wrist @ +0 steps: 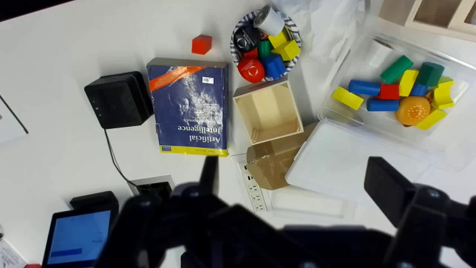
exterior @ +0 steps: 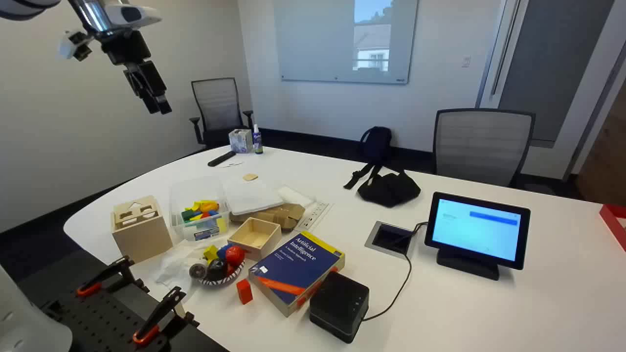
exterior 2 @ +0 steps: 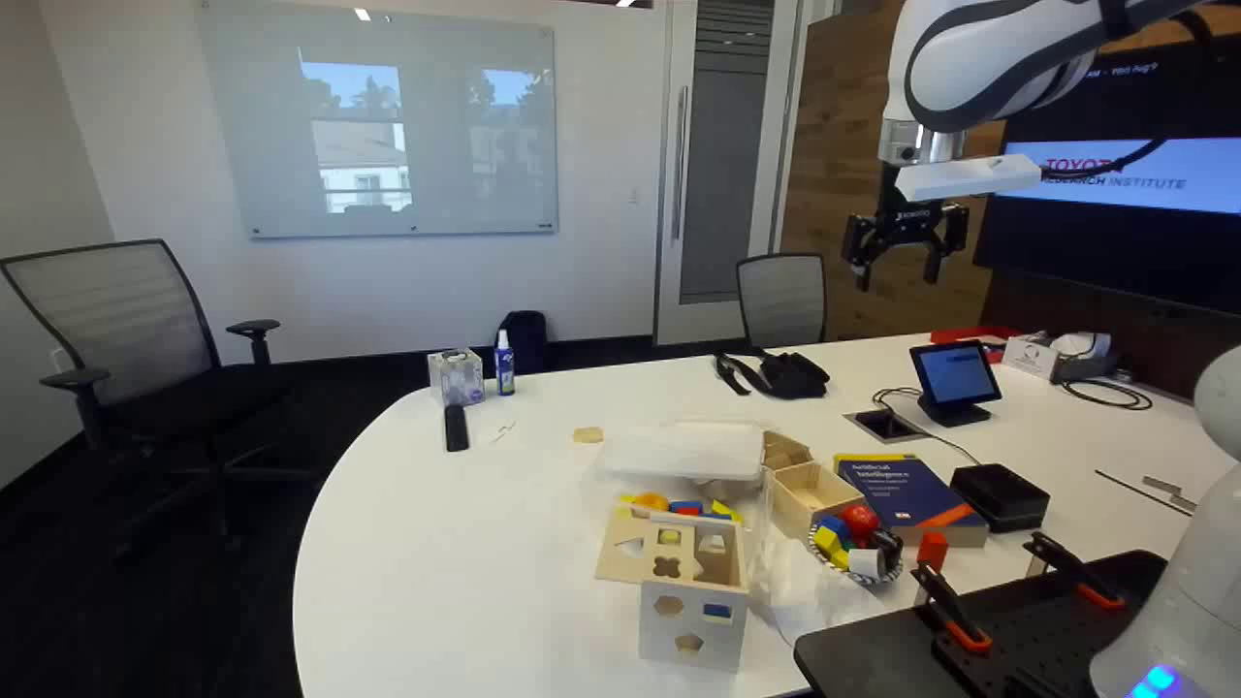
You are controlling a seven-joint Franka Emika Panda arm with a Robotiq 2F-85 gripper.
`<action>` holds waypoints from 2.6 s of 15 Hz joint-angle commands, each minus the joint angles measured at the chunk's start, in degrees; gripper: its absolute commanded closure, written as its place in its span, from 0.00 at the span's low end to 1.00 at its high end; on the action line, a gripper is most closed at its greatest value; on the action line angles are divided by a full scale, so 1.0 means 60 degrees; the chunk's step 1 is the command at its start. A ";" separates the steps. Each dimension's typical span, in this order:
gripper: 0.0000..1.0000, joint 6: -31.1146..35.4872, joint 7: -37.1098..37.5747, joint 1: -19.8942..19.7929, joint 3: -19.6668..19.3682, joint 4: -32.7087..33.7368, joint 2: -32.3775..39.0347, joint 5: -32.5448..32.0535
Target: Use the paper towel to wipe the book
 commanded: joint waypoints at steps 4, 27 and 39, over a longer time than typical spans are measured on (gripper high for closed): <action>0.00 -0.0030 0.0072 0.0151 -0.0135 0.0020 0.0025 -0.0091; 0.00 0.0240 -0.0044 0.0216 -0.0071 -0.0036 0.0234 -0.0170; 0.00 0.3981 -0.1626 0.1411 -0.0280 -0.1130 0.3414 0.0320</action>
